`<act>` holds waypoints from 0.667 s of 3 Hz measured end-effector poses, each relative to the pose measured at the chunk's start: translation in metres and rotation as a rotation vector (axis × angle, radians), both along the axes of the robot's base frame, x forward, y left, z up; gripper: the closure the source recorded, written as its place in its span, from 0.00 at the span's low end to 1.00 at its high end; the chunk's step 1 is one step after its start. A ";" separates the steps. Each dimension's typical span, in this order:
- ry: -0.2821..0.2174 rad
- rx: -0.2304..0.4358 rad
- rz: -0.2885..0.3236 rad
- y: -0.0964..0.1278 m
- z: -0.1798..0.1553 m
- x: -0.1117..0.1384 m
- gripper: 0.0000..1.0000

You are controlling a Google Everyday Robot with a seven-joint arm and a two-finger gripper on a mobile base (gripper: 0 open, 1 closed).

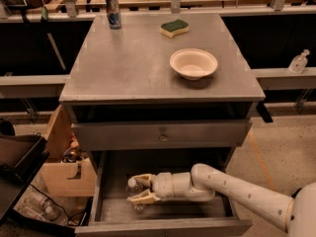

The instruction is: Pick water bottle from middle drawer and place on counter

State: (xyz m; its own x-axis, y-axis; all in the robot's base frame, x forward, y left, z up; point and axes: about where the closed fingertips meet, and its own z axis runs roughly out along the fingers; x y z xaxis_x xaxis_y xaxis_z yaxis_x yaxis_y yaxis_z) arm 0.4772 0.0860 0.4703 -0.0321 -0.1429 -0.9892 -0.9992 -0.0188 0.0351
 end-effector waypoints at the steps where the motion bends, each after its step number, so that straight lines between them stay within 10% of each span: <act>1: 0.001 0.002 0.004 0.002 0.000 -0.001 0.85; 2: 0.001 0.003 0.007 0.004 0.000 -0.002 1.00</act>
Offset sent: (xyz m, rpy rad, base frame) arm -0.0007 0.0015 0.0002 0.0013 0.0006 0.0028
